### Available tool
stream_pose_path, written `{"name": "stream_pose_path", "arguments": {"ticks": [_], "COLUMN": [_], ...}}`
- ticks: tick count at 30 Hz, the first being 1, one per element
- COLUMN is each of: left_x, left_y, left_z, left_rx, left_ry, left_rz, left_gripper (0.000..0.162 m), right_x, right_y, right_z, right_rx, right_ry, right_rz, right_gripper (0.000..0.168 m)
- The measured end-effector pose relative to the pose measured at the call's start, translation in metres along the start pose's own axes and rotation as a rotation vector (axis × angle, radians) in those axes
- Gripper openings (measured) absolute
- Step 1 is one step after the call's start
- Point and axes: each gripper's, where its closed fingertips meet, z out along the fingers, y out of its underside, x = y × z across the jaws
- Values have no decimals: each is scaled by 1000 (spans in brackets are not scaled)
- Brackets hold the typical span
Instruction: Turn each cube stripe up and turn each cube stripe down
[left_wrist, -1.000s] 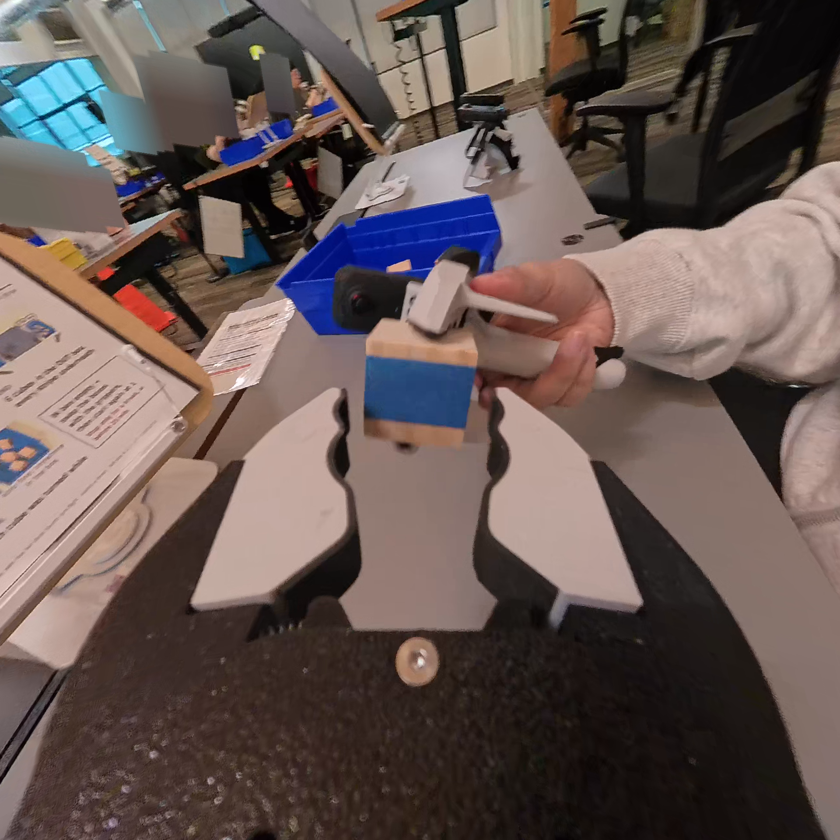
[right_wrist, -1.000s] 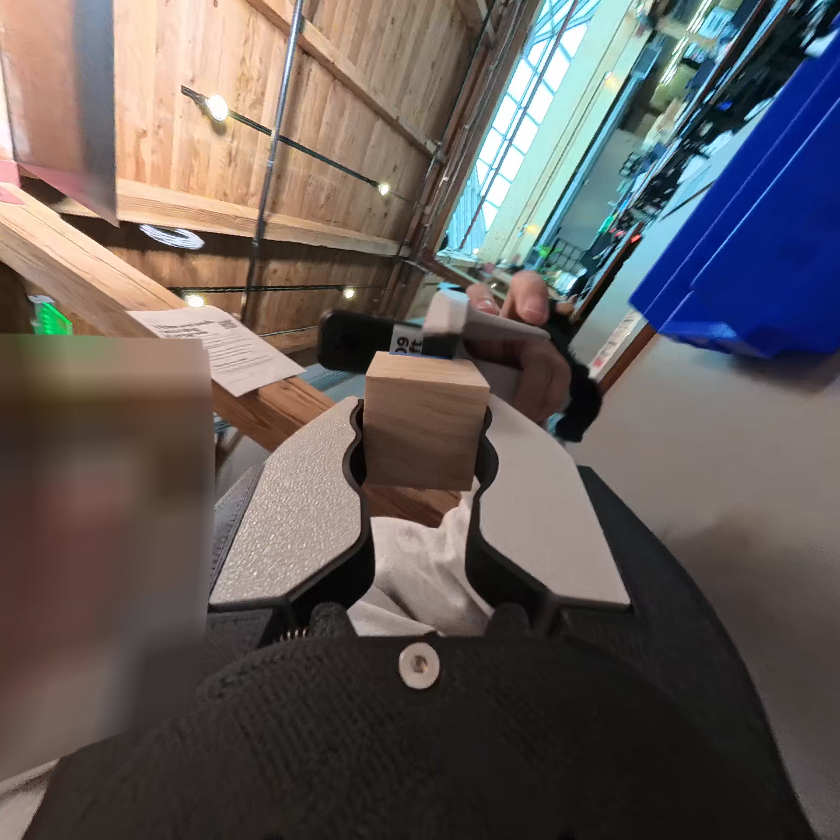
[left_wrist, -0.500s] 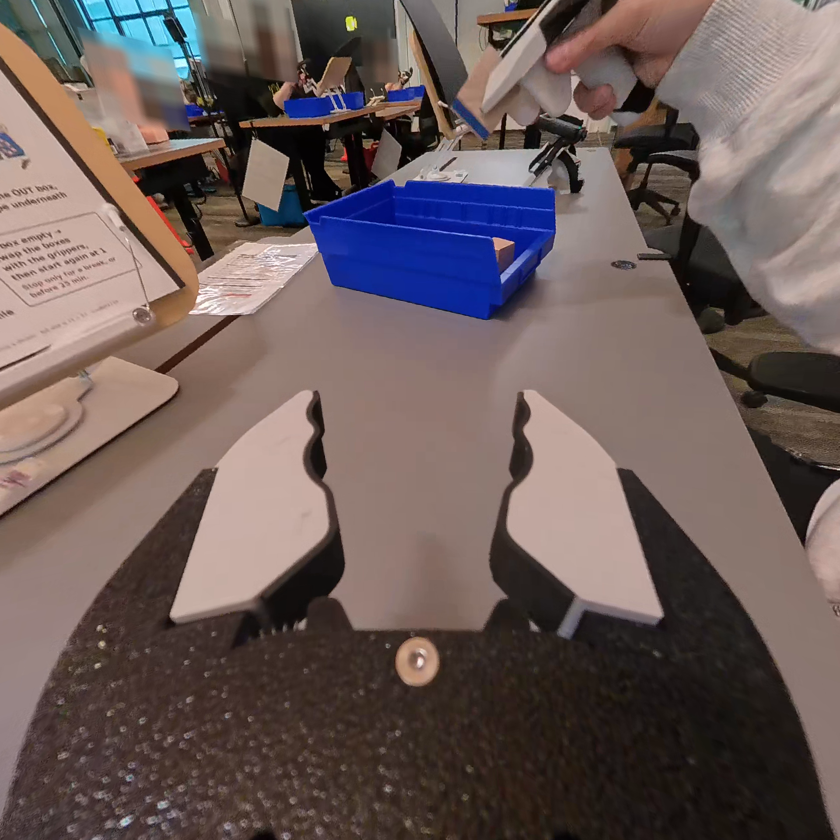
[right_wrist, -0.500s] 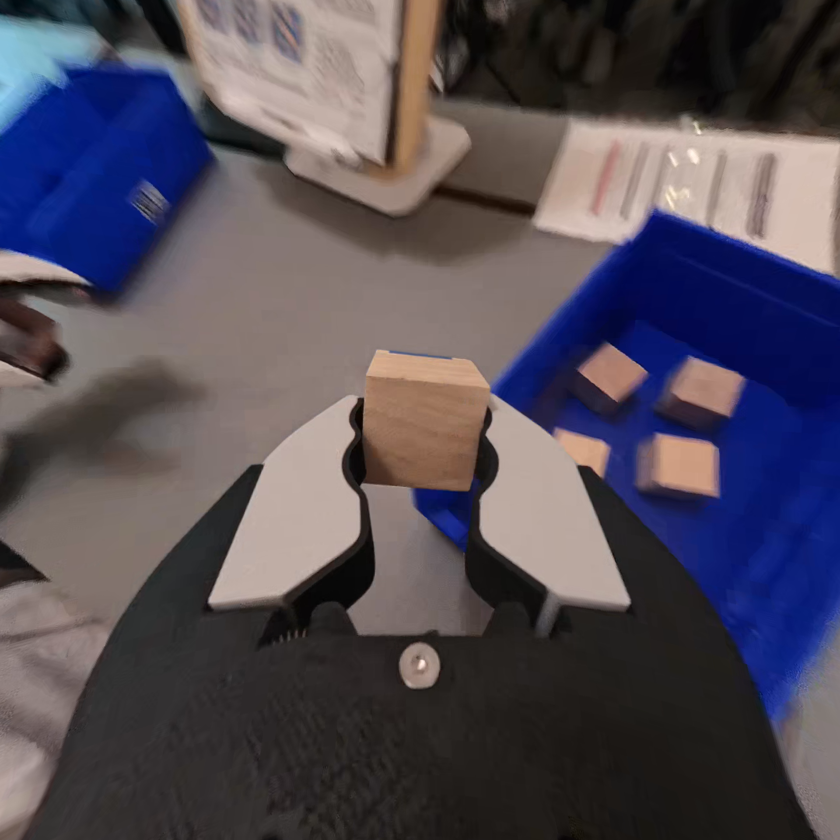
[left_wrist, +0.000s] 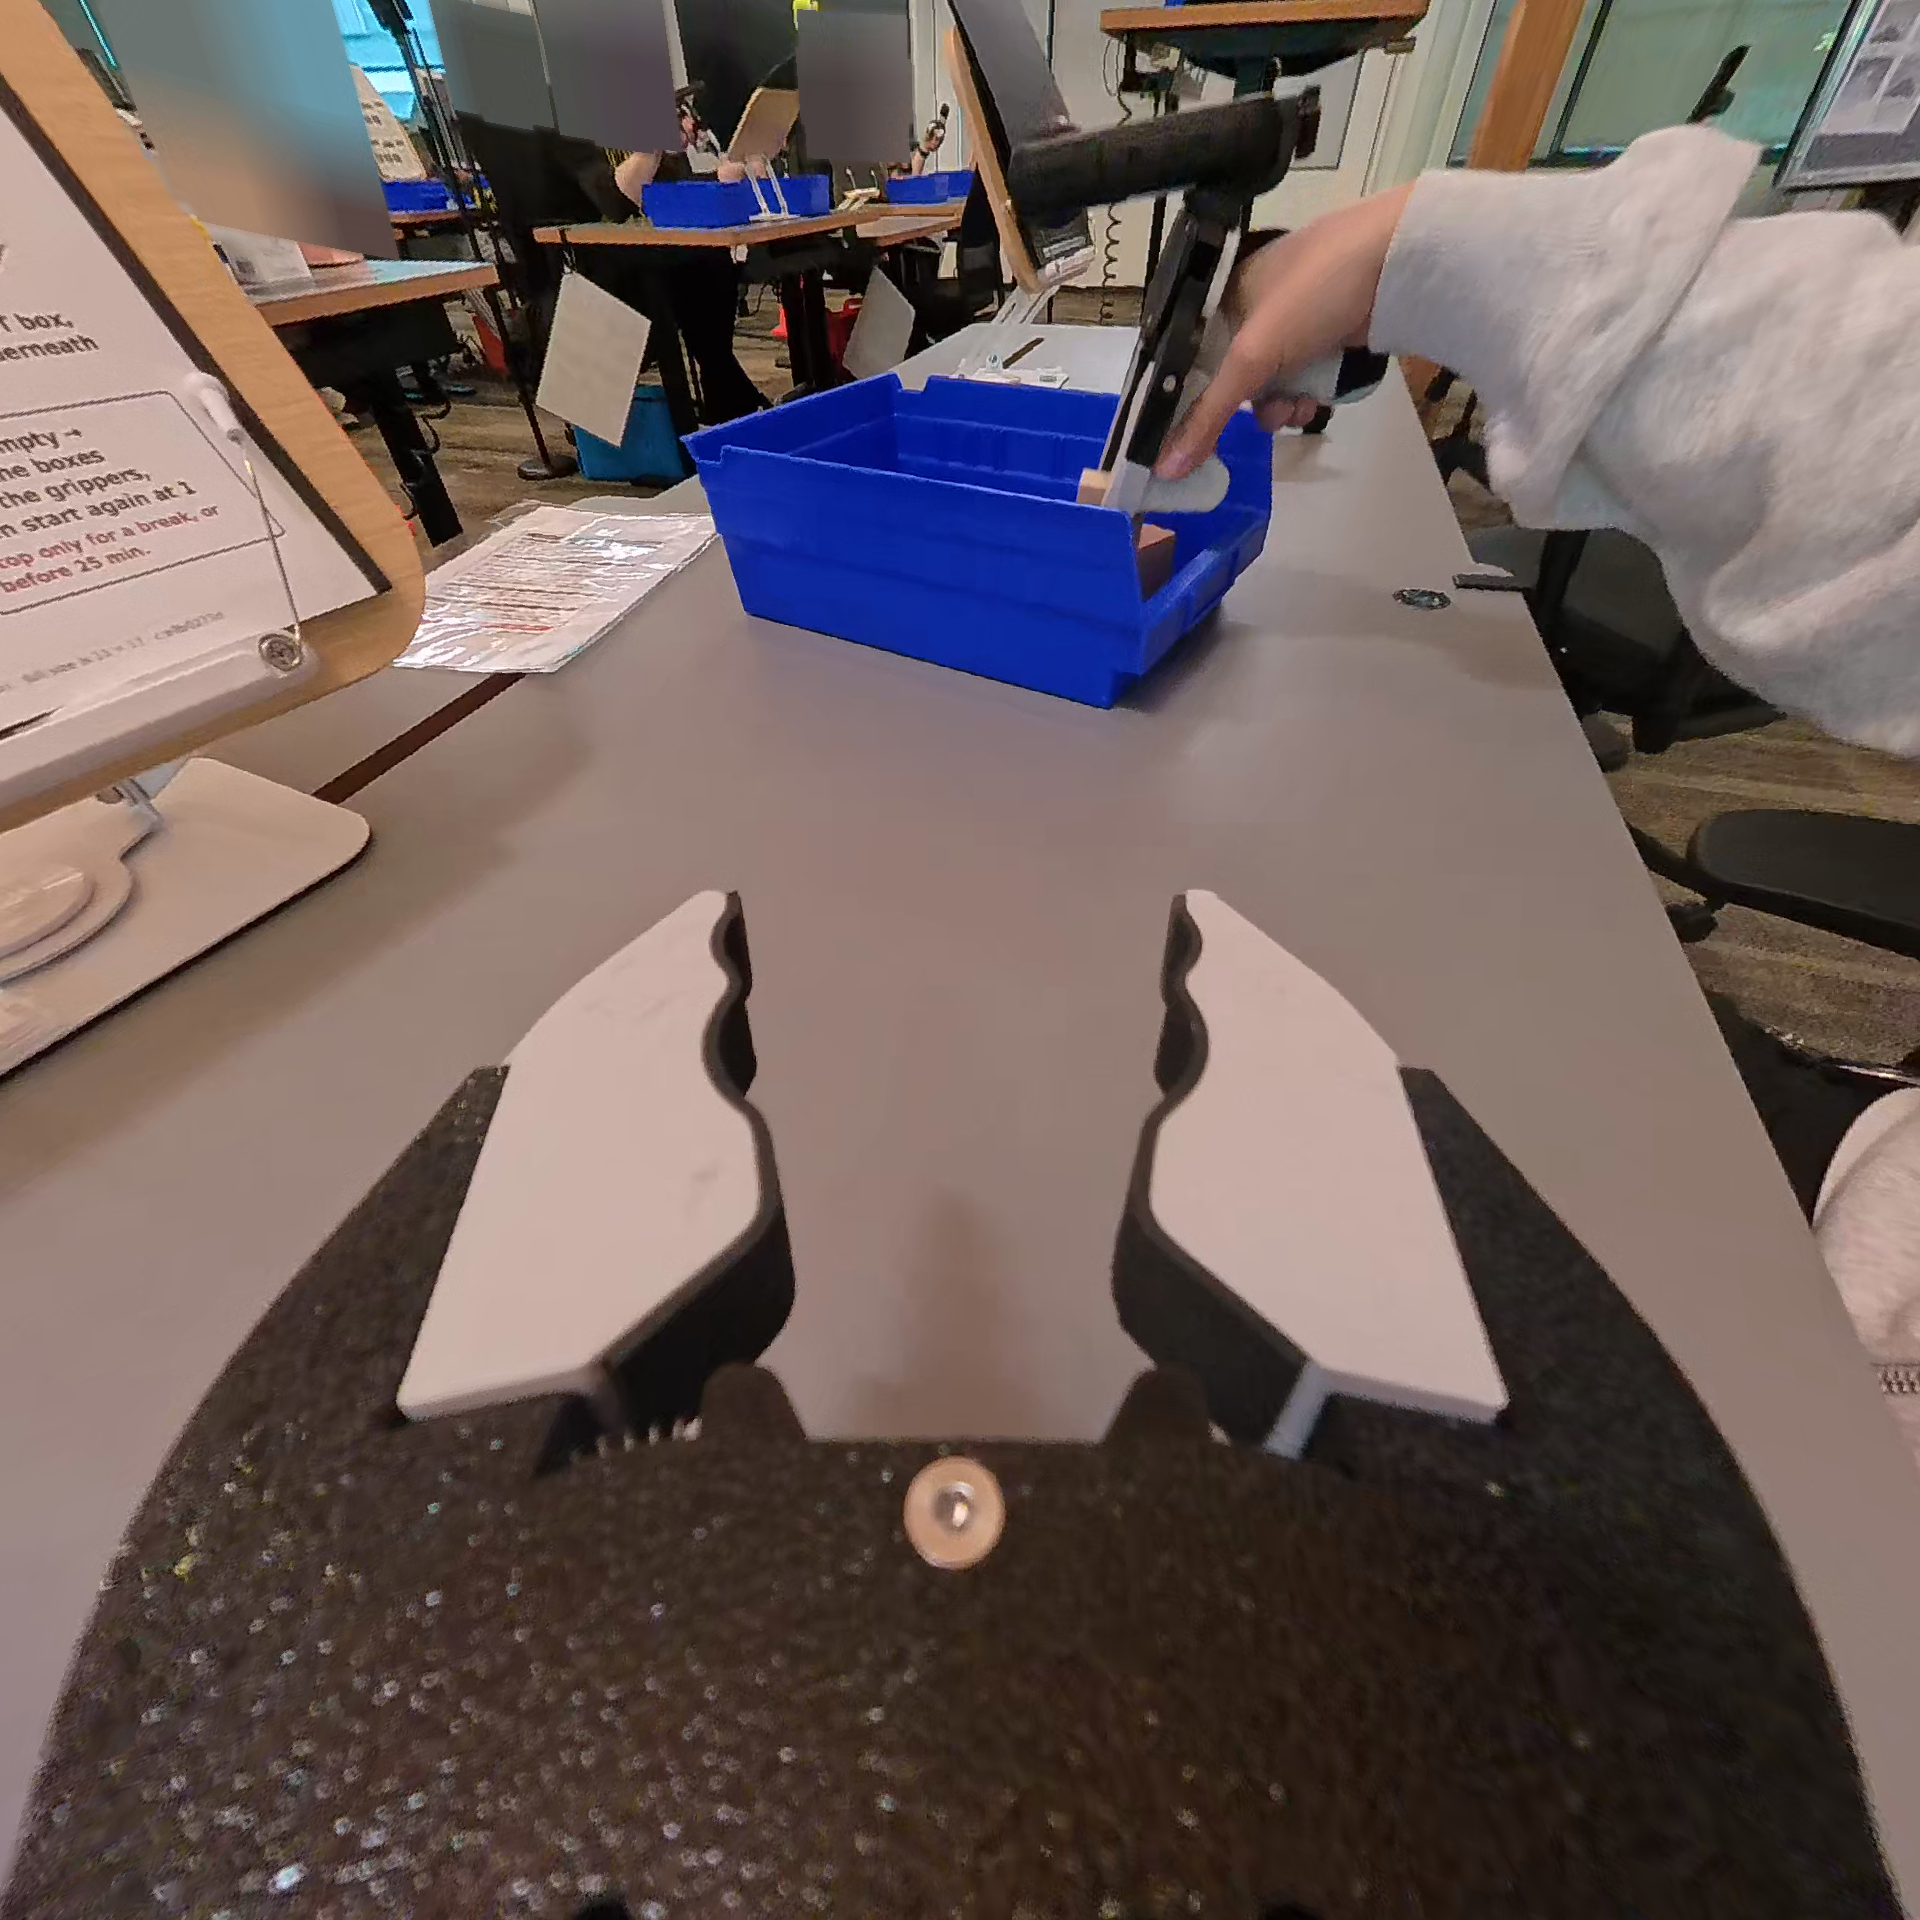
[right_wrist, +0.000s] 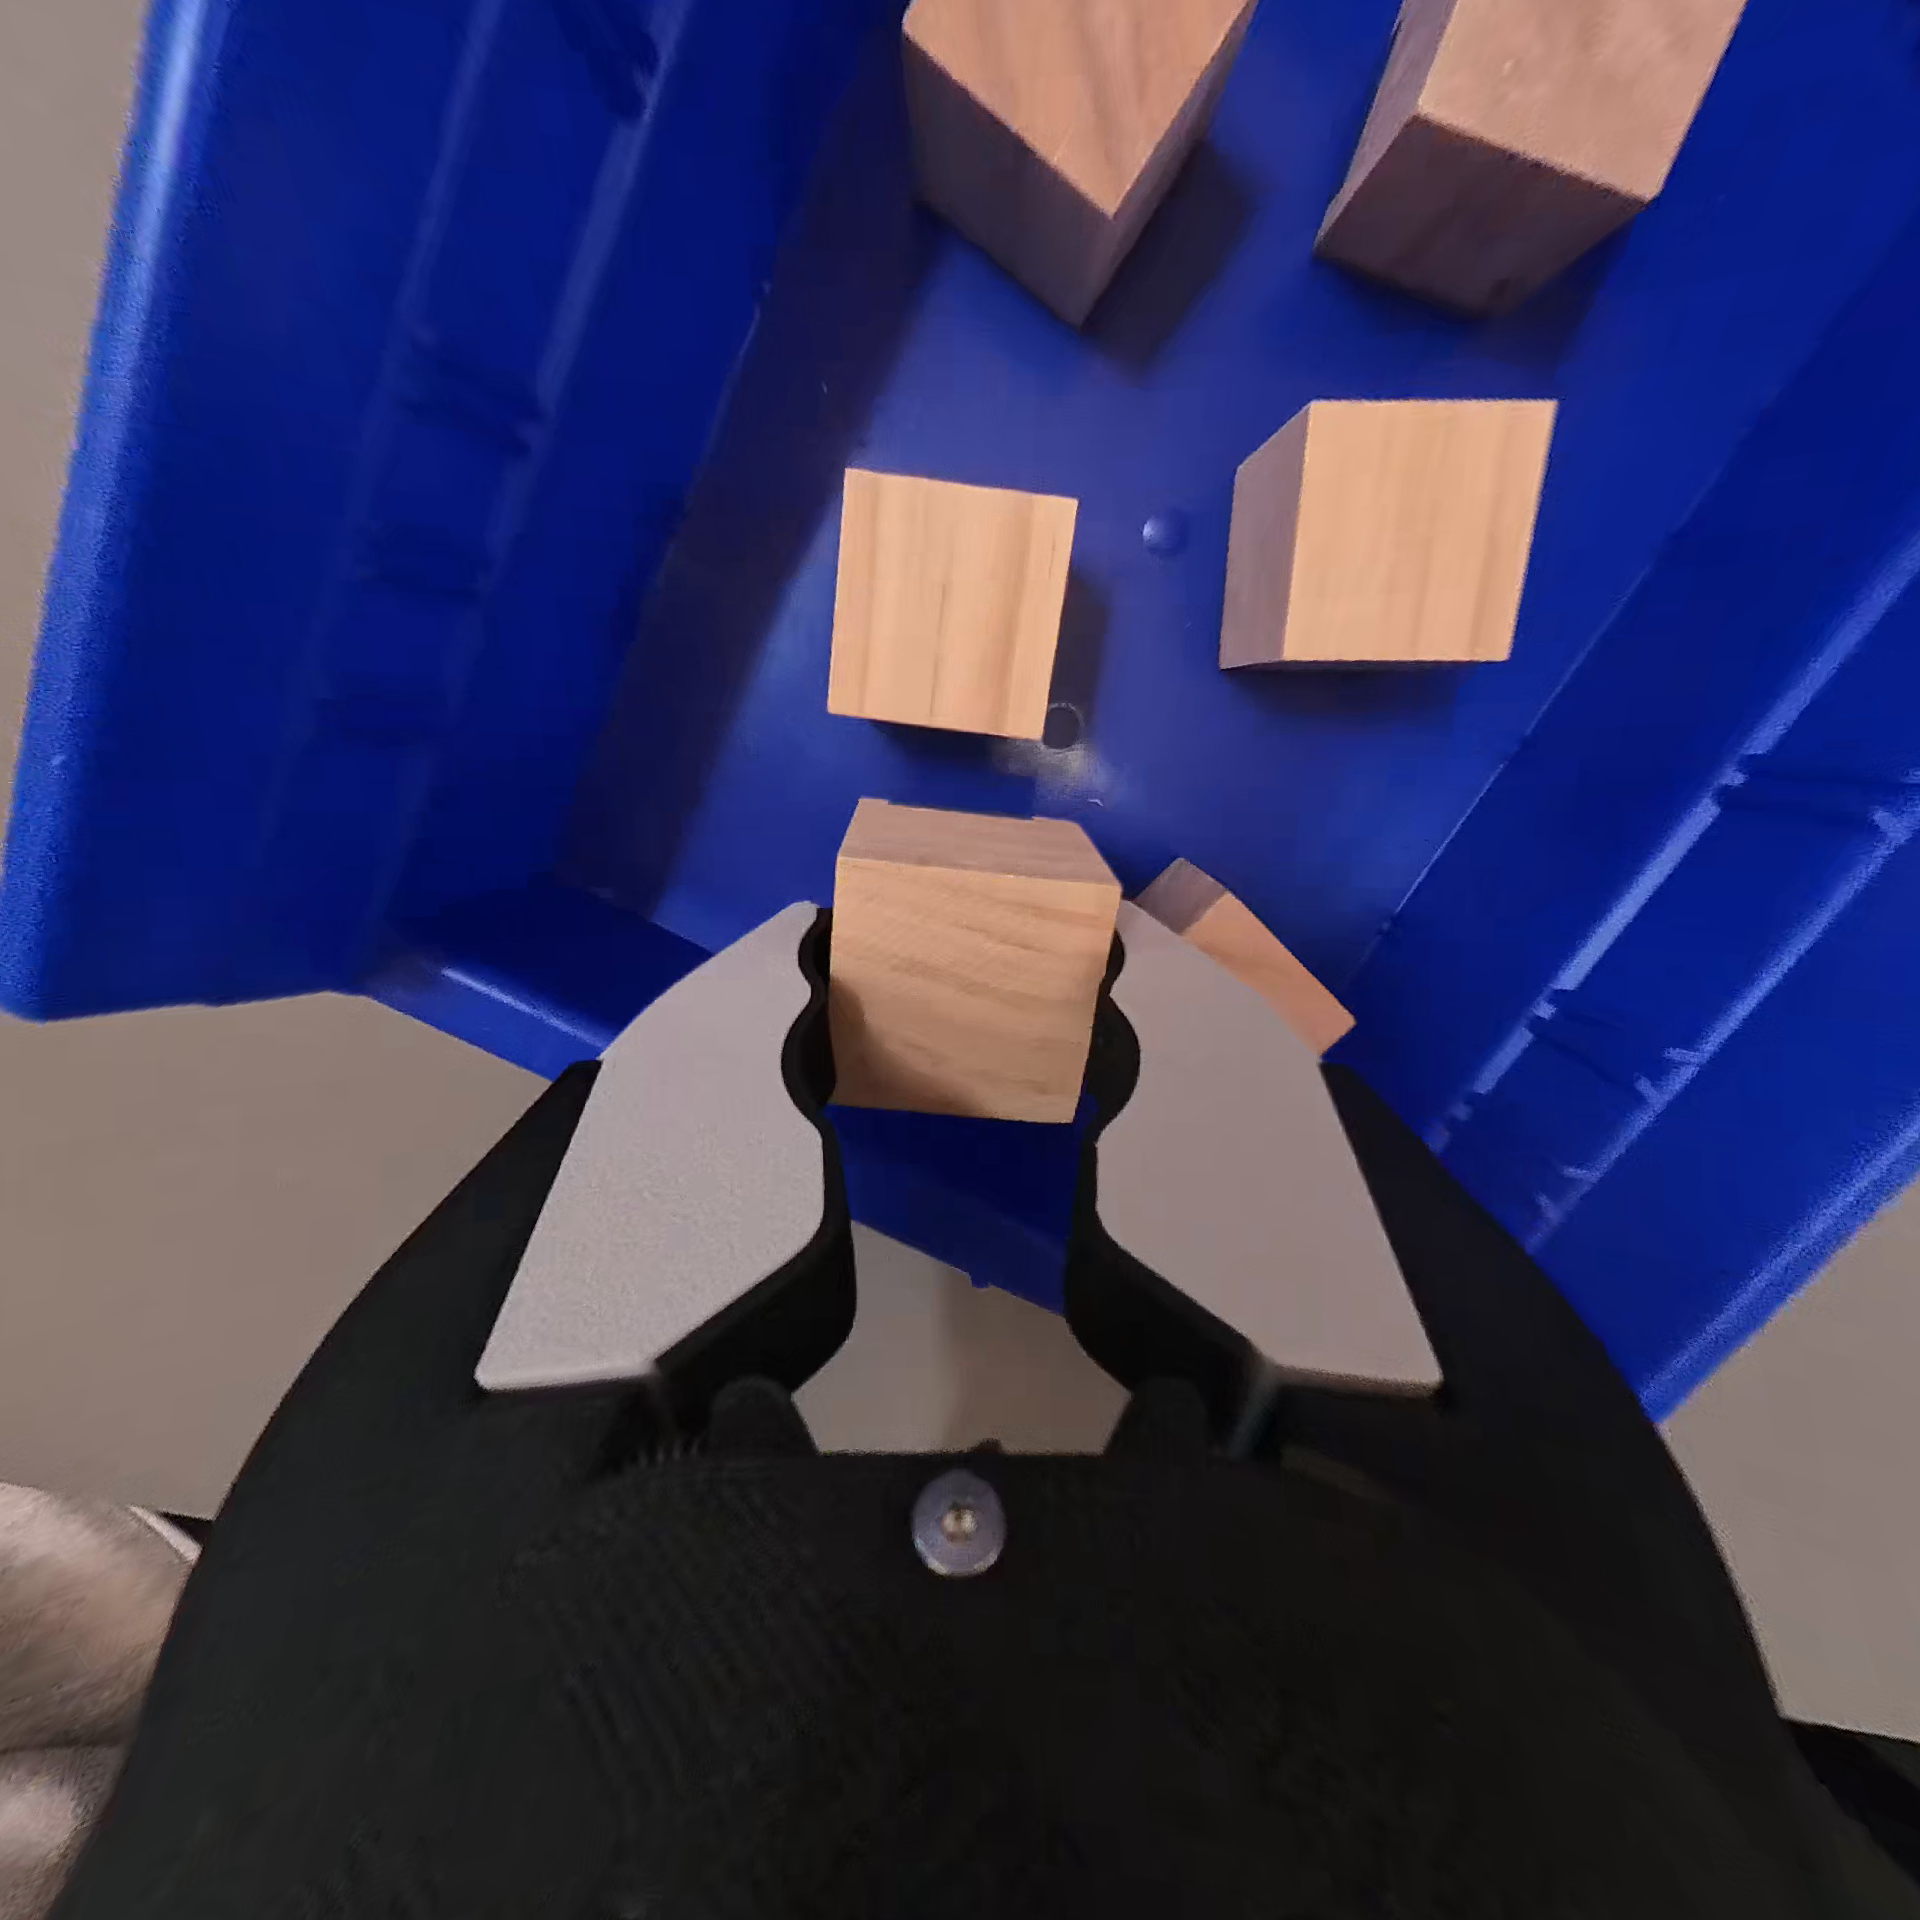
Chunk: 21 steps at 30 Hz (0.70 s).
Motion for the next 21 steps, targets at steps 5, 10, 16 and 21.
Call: {"name": "stream_pose_path", "arguments": {"ticks": [5, 10, 16, 21], "left_x": [1, 1, 2, 1], "left_y": [2, 4, 4, 4], "left_z": [-1, -1, -2, -3], "left_rx": [4, -6, 4, 5], "left_ry": [15, 11, 18, 17], "left_rz": [-24, -11, -27, -30], "left_gripper": [74, 74, 74, 74], "right_x": [6, 1, -4, -6], "right_y": [8, 8, 6, 9], "right_z": [14, 27, 33, 35], "right_rx": [-86, -114, -131, -186], "right_ry": [48, 27, 3, -30], "right_rz": [-22, -37, -33, -44], "right_gripper": [48, 48, 48, 48]}}
